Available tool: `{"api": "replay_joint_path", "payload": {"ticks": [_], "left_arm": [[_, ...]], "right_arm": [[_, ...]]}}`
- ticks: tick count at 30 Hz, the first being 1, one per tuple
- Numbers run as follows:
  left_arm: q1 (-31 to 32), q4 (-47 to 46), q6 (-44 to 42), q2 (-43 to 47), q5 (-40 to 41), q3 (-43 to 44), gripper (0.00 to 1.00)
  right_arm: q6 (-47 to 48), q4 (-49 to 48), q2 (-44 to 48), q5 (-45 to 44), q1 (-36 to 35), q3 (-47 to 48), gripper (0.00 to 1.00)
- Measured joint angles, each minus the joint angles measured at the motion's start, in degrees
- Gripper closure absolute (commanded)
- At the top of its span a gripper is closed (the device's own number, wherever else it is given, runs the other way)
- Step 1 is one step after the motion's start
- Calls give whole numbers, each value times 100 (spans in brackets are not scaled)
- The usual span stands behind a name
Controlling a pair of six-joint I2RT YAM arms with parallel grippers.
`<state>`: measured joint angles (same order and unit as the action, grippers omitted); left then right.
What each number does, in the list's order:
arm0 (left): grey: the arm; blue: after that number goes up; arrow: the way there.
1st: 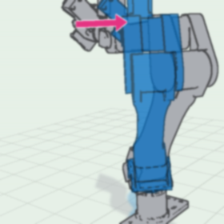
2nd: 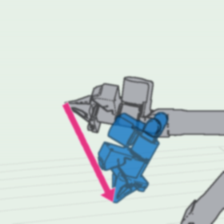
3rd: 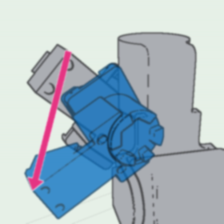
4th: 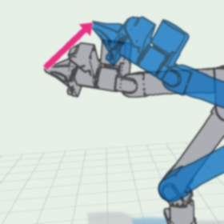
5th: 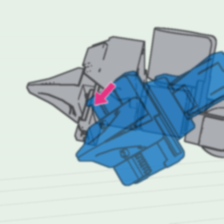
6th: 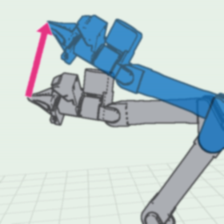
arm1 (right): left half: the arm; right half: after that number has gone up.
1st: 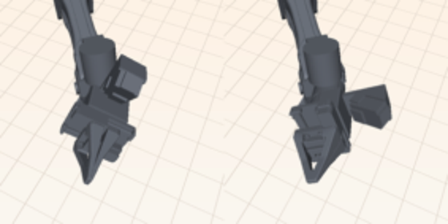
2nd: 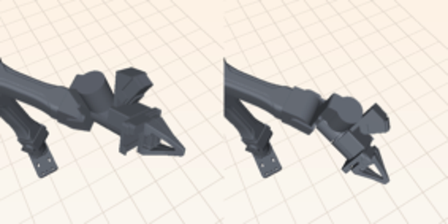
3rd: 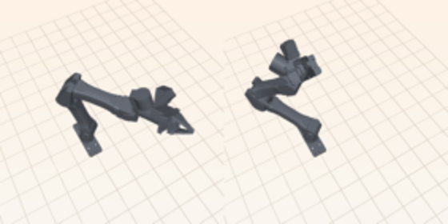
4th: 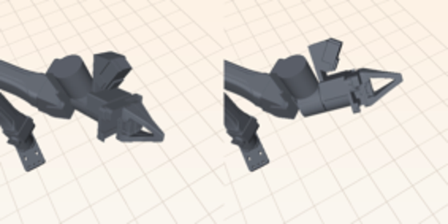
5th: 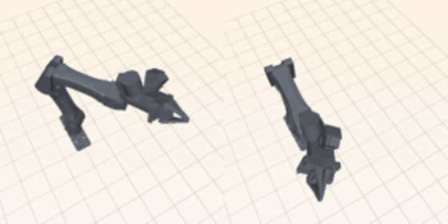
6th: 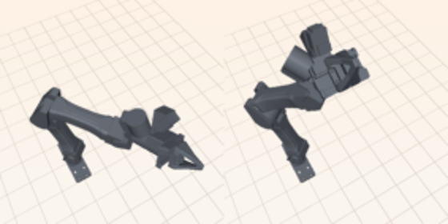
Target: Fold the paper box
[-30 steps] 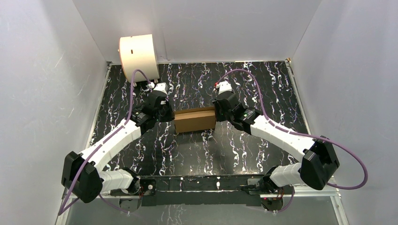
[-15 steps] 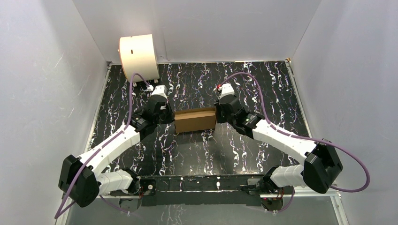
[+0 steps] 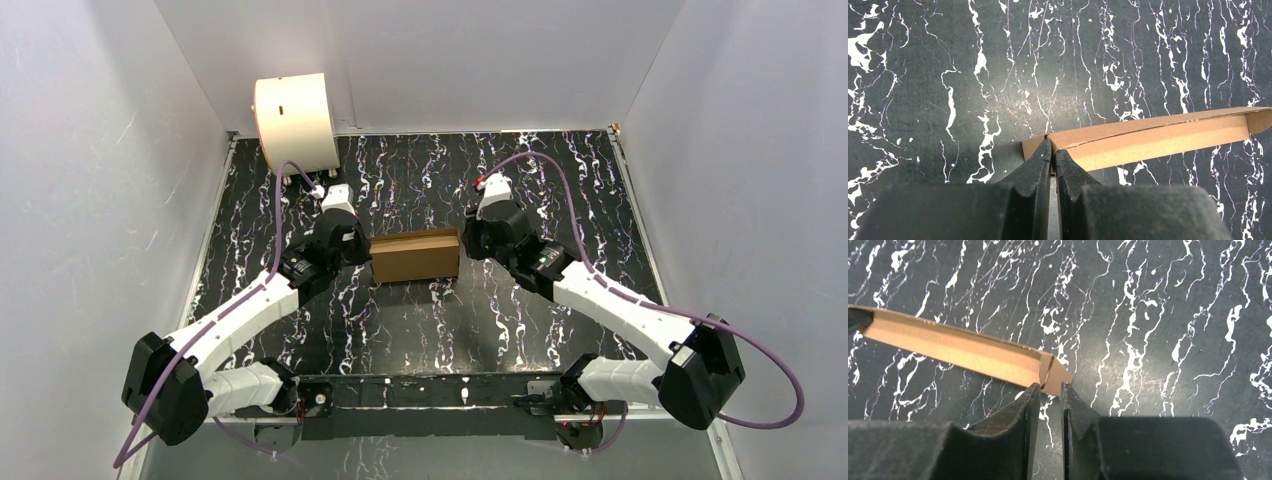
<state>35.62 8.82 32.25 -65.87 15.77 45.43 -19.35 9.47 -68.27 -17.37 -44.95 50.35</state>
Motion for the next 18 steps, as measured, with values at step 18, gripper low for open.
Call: {"api": "replay_joint_path", "payload": {"ticks": [18], "left_arm": [[118, -72, -26, -52, 153, 0, 98]], "right_arm": [[-166, -216, -914, 391, 350, 704, 63]]}}
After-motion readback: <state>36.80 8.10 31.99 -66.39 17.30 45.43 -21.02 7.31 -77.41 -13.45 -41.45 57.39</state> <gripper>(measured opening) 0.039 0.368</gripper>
